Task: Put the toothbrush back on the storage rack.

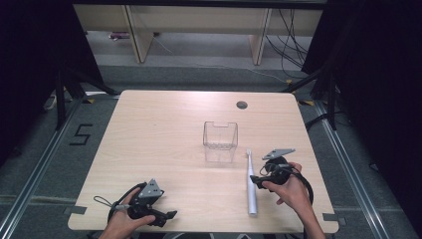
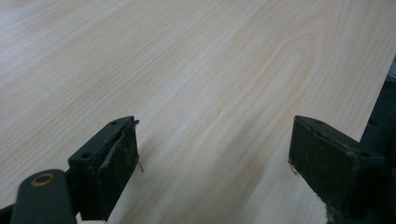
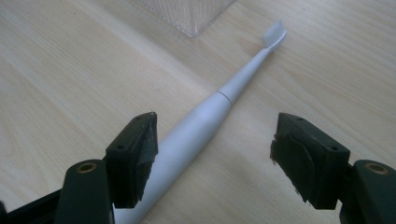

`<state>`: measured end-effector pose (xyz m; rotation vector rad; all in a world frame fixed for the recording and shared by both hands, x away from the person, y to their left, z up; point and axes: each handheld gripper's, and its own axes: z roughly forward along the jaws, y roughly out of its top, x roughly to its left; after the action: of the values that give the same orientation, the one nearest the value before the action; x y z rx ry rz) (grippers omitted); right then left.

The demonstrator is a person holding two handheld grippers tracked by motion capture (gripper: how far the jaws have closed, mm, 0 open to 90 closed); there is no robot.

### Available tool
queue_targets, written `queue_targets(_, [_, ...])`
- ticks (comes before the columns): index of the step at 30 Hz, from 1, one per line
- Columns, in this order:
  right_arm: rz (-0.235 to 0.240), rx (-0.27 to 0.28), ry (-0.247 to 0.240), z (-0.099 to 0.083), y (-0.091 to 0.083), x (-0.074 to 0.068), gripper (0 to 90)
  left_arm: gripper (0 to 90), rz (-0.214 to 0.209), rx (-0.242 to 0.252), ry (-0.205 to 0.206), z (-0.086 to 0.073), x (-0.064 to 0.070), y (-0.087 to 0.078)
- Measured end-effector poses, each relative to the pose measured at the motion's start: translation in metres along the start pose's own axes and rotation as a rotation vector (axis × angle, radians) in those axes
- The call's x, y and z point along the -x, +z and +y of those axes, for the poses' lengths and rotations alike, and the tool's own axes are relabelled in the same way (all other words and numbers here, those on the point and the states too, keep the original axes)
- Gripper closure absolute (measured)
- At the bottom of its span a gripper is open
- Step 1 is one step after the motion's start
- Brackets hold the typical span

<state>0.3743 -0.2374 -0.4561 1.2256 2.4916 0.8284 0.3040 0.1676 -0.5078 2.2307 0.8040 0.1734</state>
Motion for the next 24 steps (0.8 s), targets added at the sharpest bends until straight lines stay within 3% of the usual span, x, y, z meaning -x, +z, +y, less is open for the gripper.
queue_targets(4, [-0.001, -0.026, 0.025, 0.003, 0.005, -0.006, 31.5, 15.1, 0.001, 0.002, -0.001, 0.0, 0.0, 0.0])
queue_targets(6, [0.005, -0.034, 0.001, 0.004, 0.008, -0.006, 32.5, 15.0, 0.001, 0.0, 0.001, 0.0, 0.0, 0.0])
queue_targets(10, [0.012, -0.066, 0.043, 0.007, 0.012, -0.011, 34.3, 15.0, -0.001, -0.007, 0.013, 0.0, -0.001, -0.001])
queue_targets(14, [0.01, -0.076, -0.006, 0.01, 0.019, -0.01, 35.0, 15.0, -0.002, 0.0, 0.0, 0.0, 0.0, 0.0])
queue_targets(16, [-0.001, -0.097, 0.017, 0.011, 0.019, -0.012, 35.0, 15.1, -0.001, -0.007, 0.013, 0.0, -0.001, -0.001])
queue_targets(17, [0.005, -0.098, 0.0, 0.012, 0.02, -0.011, 35.0, 15.1, 0.001, -0.008, 0.016, 0.001, -0.001, -0.001])
queue_targets(18, [0.021, -0.1, 0.013, 0.012, 0.022, -0.012, 34.9, 15.1, 0.006, -0.007, 0.013, 0.0, -0.001, -0.001])
queue_targets(21, [0.012, -0.116, 0.02, 0.013, 0.024, -0.012, 34.8, 15.1, -0.003, 0.0, -0.002, 0.0, 0.0, 0.0])
queue_targets(24, [0.014, -0.137, 0.019, 0.013, 0.028, -0.013, 35.2, 15.0, 0.005, -0.008, 0.014, 0.001, -0.001, -0.001])
